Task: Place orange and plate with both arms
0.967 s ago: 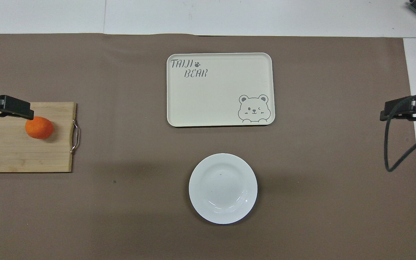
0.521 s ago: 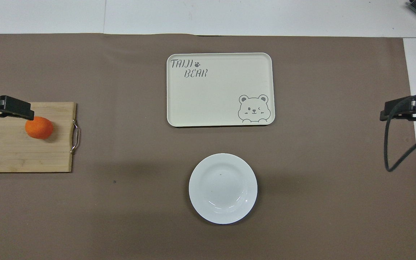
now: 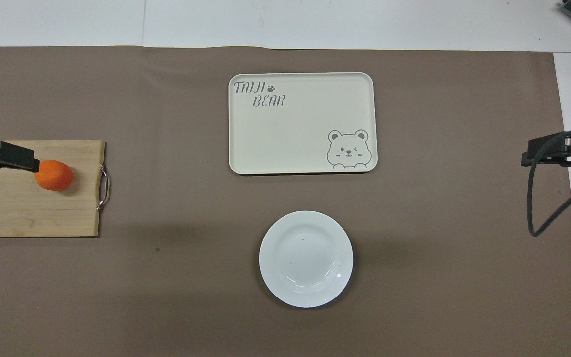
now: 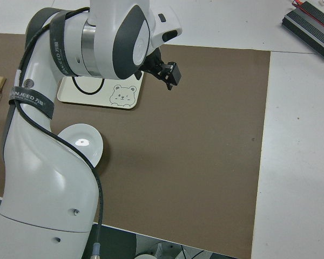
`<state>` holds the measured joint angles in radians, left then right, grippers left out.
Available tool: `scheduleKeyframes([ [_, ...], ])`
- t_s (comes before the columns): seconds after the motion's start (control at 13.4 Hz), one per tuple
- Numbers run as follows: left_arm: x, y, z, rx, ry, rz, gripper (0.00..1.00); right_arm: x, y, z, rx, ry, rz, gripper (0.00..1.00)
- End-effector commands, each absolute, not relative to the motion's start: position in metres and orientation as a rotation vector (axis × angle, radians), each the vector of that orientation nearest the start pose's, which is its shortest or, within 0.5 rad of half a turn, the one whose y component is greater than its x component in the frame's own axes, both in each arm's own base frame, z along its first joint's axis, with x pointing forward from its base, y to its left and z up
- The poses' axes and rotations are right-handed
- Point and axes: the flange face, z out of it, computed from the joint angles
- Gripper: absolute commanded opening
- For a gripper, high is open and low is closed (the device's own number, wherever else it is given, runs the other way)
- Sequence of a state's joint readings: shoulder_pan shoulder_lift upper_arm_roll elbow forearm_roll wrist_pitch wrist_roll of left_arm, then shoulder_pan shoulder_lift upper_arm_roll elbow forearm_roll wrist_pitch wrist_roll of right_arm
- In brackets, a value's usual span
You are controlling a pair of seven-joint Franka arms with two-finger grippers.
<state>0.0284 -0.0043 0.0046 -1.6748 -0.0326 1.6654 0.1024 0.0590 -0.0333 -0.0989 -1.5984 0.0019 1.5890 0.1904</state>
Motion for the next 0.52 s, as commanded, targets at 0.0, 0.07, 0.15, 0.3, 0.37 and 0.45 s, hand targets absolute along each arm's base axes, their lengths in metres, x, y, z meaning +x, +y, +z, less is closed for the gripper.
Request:
scheduleKeyframes([
  [0.0, 0.551, 0.042, 0.575, -3.17, 0.147, -0.041, 1.0, 0.543, -0.023, 0.636, -3.105, 0.39, -0.041, 1.0],
  [0.07, 0.553, 0.049, 0.572, -3.167, 0.178, -0.049, 1.0, 0.542, -0.024, 0.636, -3.104, 0.392, -0.041, 1.0],
  [0.15, 0.555, 0.052, 0.569, -3.166, 0.184, -0.067, 1.0, 0.543, -0.024, 0.635, -3.105, 0.393, -0.039, 1.0],
  [0.3, 0.559, 0.062, 0.555, -3.164, 0.16, -0.084, 1.0, 0.542, -0.024, 0.636, -3.104, 0.392, -0.041, 1.0],
  [0.37, 0.564, 0.062, 0.548, -3.164, 0.157, -0.084, 1.0, 0.542, -0.024, 0.636, -3.105, 0.39, -0.041, 1.0],
  [0.45, 0.568, 0.064, 0.54, -3.166, 0.149, -0.07, 1.0, 0.542, -0.024, 0.636, -3.104, 0.392, -0.041, 1.0],
])
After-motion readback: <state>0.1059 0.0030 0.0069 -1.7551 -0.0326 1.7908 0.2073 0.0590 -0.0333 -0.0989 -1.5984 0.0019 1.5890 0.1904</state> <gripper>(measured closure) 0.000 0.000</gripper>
